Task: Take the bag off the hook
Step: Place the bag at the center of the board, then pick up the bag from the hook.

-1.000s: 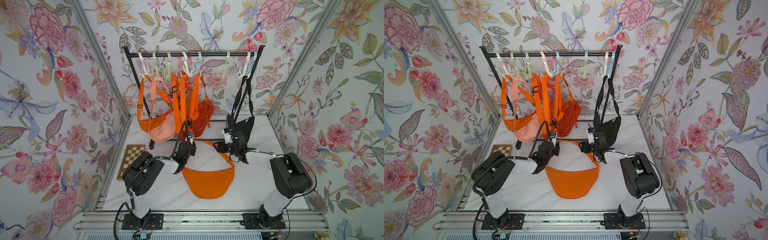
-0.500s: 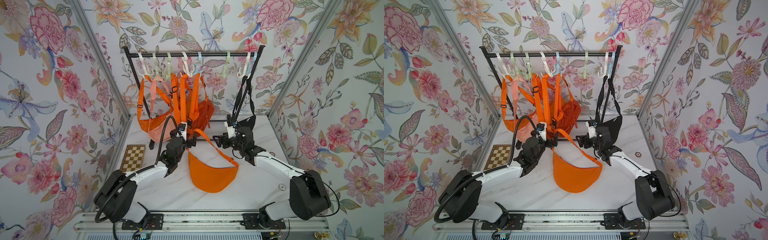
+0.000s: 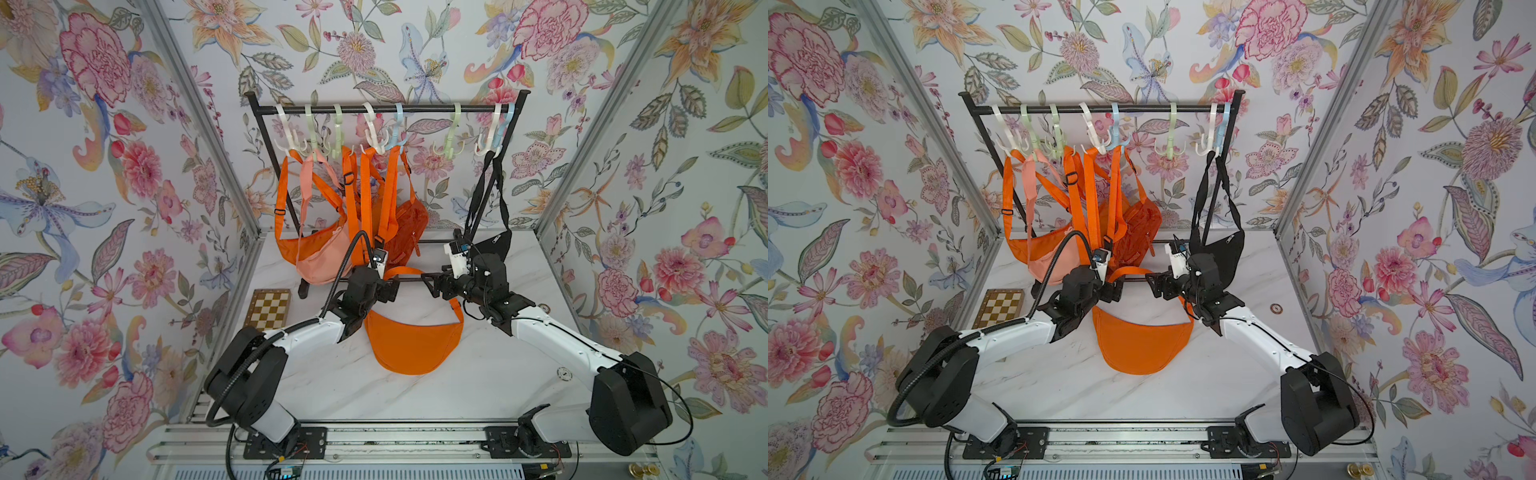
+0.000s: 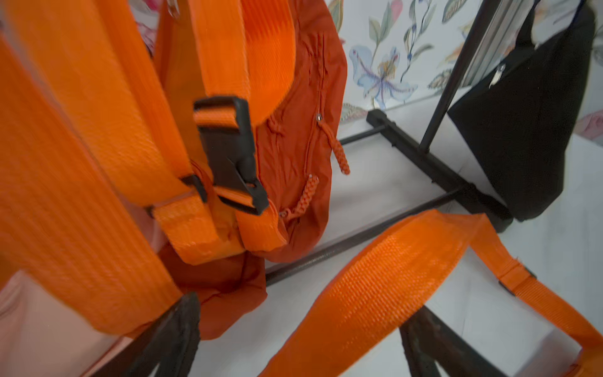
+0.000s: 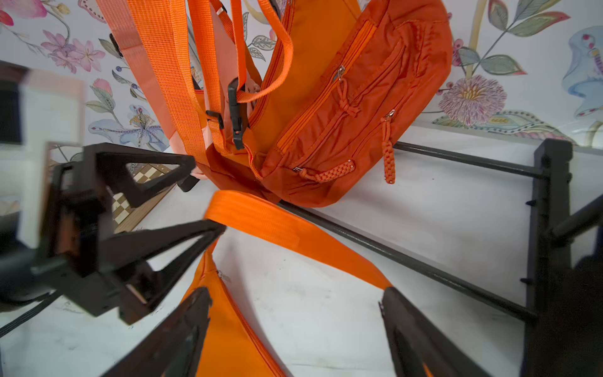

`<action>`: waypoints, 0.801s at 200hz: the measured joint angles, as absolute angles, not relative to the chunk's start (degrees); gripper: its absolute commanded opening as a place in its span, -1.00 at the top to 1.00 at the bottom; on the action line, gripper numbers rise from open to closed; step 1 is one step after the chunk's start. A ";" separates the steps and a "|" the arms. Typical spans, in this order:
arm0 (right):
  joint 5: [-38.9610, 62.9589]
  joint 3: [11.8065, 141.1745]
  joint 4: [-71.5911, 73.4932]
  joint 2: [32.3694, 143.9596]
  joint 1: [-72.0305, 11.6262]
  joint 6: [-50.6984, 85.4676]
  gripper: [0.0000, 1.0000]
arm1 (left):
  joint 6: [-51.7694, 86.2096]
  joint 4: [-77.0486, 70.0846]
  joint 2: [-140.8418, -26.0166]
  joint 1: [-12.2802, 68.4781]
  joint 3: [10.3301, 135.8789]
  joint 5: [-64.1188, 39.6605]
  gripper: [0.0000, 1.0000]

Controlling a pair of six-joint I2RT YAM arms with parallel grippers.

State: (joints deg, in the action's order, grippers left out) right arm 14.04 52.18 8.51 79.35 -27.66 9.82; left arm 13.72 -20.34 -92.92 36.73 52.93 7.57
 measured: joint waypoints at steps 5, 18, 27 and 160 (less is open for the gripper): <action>14.06 51.88 8.56 79.37 -27.68 9.82 -0.70 | 13.72 -19.16 -93.69 36.73 53.30 6.96 -0.93; 14.06 51.22 8.49 79.40 -27.59 9.82 -0.70 | 13.37 -16.38 -94.63 36.69 53.65 4.86 -0.95; 14.06 50.83 8.56 79.40 -27.46 9.82 -0.70 | 13.23 -14.44 -94.61 36.62 53.67 3.33 -0.96; 14.09 49.36 8.71 78.48 -25.91 9.63 -0.69 | 12.43 -5.76 -78.24 35.14 52.51 -6.55 -0.86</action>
